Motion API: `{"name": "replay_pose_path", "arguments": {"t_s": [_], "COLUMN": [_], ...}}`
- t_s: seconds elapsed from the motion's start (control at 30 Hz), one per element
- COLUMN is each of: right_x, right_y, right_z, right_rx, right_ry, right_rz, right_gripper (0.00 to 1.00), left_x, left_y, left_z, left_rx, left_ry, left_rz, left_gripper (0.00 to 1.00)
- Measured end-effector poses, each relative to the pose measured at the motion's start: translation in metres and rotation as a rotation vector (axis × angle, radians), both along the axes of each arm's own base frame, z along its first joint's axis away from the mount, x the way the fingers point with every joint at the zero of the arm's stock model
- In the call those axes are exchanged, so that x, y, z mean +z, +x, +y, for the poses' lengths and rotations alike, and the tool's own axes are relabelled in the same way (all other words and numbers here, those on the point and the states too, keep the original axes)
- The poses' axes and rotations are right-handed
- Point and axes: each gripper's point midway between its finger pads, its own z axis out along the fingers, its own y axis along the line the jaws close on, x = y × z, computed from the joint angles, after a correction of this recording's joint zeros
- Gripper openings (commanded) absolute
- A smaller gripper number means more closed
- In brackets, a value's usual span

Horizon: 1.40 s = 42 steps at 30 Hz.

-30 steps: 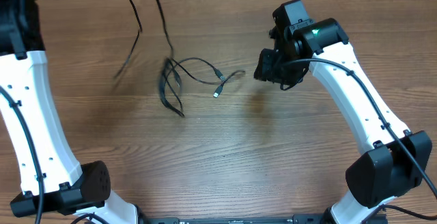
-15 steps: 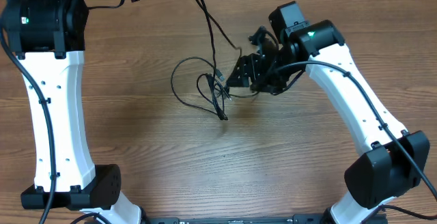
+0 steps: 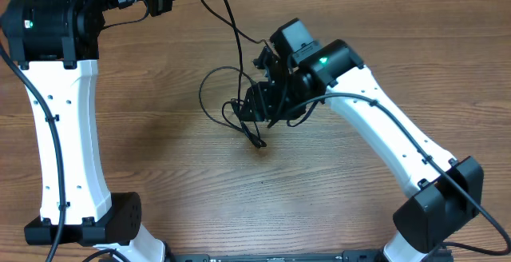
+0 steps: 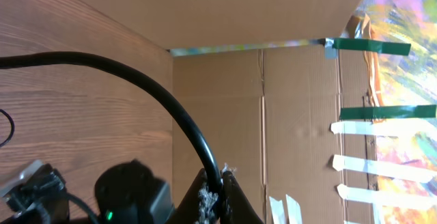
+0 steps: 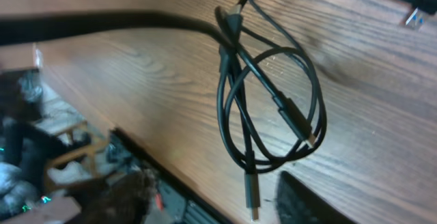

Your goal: Untangle cables

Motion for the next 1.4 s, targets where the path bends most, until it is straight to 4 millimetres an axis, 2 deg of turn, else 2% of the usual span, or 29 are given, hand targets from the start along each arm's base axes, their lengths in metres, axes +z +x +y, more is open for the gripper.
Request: {"name": "replay_pose_path", "arguments": {"t_s": [0.07, 0.1, 0.23, 0.3, 0.43, 0.6, 0.73, 0.97, 1.03, 1.1, 1.27, 1.33, 1.4], "right_x": [-0.001, -0.002, -0.01, -0.021, -0.039, -0.066, -0.074, -0.076, -0.072, -0.059, -0.003, 0.01, 0.015], "right_y": [-0.002, -0.003, -0.004, 0.003, 0.015, 0.012, 0.007, -0.001, -0.006, -0.006, 0.012, 0.013, 0.01], "right_z": [0.006, 0.009, 0.012, 0.007, 0.001, 0.008, 0.014, 0.013, 0.011, 0.011, 0.02, 0.021, 0.02], "right_rx": [0.001, 0.003, -0.013, -0.076, -0.135, -0.141, -0.13, -0.119, -0.113, -0.113, -0.12, -0.116, -0.109], "right_ry": [-0.017, -0.027, -0.111, -0.189, -0.219, -0.181, -0.142, -0.14, -0.151, -0.149, -0.074, -0.052, -0.047], "right_rz": [-0.017, -0.028, -0.086, -0.129, -0.158, -0.135, -0.111, -0.07, -0.042, -0.035, -0.11, -0.134, -0.139], "right_gripper": [0.4, 0.38, 0.42, 0.42, 0.45, 0.46, 0.49, 0.49, 0.5, 0.53, 0.56, 0.55, 0.55], "left_x": [0.0, 0.0, -0.002, -0.005, -0.005, -0.005, -0.005, -0.005, -0.006, -0.006, -0.007, -0.008, -0.008], "left_y": [0.001, 0.001, 0.0, 0.0, 0.0, 0.0, 0.0, 0.0, 0.0, 0.001, 0.003, 0.003, 0.004], "left_z": [0.001, 0.001, 0.001, 0.001, 0.001, 0.001, 0.001, 0.001, 0.002, 0.002, 0.004, 0.004, 0.004], "left_rx": [0.006, 0.007, 0.008, 0.009, 0.01, 0.01, 0.01, 0.01, 0.013, 0.02, 0.034, 0.038, 0.04], "left_ry": [0.002, 0.003, 0.003, 0.006, 0.006, 0.006, 0.006, 0.006, 0.008, 0.01, 0.016, 0.018, 0.019], "left_rz": [0.0, 0.0, 0.012, 0.024, 0.027, 0.028, 0.028, 0.028, 0.028, 0.029, 0.03, 0.031, 0.031], "left_gripper": [0.04, 0.04, 0.04, 0.04, 0.04, 0.04, 0.04, 0.04, 0.04, 0.04, 0.04, 0.04, 0.04]}}
